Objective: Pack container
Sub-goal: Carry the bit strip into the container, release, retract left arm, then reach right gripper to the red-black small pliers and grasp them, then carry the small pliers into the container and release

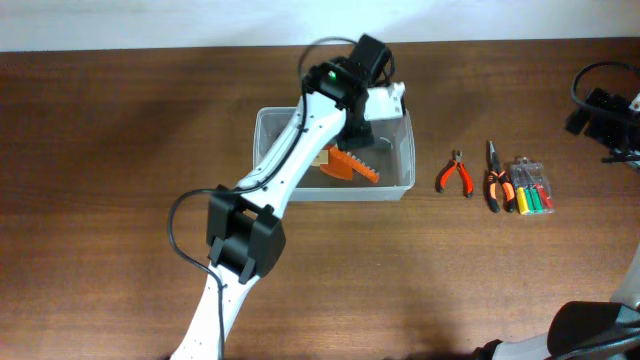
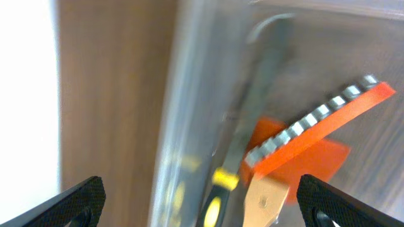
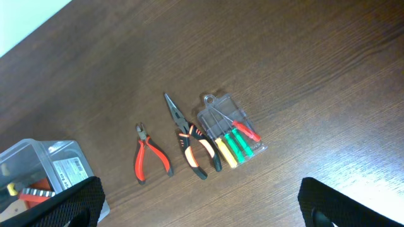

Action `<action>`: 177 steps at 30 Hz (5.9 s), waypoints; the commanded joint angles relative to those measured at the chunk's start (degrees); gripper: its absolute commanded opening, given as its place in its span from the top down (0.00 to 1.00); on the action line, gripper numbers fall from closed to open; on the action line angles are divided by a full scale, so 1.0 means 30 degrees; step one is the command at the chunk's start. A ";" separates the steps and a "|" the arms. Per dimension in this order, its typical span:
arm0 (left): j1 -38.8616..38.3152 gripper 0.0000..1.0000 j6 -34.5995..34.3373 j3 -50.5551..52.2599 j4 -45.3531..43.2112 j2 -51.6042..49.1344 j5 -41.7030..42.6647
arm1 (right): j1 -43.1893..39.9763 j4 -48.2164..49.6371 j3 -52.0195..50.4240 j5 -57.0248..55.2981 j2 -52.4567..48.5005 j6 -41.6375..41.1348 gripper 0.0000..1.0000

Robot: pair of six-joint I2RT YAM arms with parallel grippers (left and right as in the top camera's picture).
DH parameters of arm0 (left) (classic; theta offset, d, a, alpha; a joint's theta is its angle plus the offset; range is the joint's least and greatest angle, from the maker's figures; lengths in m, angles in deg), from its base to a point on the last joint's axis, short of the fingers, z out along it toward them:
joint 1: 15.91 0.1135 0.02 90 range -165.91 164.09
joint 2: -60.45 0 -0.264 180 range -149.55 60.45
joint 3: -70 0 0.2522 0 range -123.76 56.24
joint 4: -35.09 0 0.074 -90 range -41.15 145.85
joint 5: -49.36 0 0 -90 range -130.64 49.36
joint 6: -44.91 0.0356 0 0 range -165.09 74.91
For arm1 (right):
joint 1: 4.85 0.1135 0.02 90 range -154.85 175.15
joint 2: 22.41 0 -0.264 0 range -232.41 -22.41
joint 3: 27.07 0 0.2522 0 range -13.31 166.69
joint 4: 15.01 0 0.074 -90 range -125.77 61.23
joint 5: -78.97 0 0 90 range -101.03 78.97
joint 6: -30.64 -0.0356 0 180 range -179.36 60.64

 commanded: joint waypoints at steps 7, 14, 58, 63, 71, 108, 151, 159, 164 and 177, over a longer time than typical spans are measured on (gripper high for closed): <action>0.3905 0.01 -0.9092 -0.2951 0.3257 0.4998 -0.2091 | -0.0051 0.1639 0.0095 0.0036 0.0000 -0.0095 0.02; 0.9952 0.01 -1.4112 -0.2929 0.7213 0.5974 -0.0437 | 0.0517 0.0619 0.0087 0.4197 -0.0335 -0.0087 0.01; 2.0210 0.01 -1.4098 -0.2448 0.8080 0.5151 0.3213 | 0.6222 0.3512 -0.4328 -0.0197 -1.0346 0.1501 0.36; 2.0210 0.01 -1.4098 -0.2448 0.8087 0.5151 0.3213 | 0.6222 0.3730 -0.4328 -0.0204 -1.0979 0.1501 0.41; 2.0210 0.01 -1.4098 -0.2448 0.8080 0.5151 0.3213 | 0.6222 0.3708 -0.4328 -0.0488 -1.1358 0.1494 0.59; 2.0210 0.01 -1.4098 -0.2448 0.8080 0.5151 0.3213 | 0.7206 0.3723 -0.4328 -0.2550 -1.1358 0.3016 0.71; 2.0210 0.01 -1.4098 -0.2448 0.8174 0.5151 0.3213 | 1.4615 0.0852 0.2200 0.0036 -0.2565 0.3242 0.96; 2.0210 0.01 -1.4098 -0.2441 0.8225 0.5151 0.3213 | 1.9016 0.3177 0.1909 0.0044 -0.5450 1.2451 0.96; 2.0210 0.01 -1.4098 -0.2441 0.8225 0.5151 0.3206 | 2.0057 0.4218 0.1909 0.0044 -0.8051 1.7544 0.96; 2.0210 0.01 -1.4098 -0.2441 0.8225 0.5151 0.3213 | 2.0363 0.4794 0.1887 0.0882 -1.2014 2.2148 0.87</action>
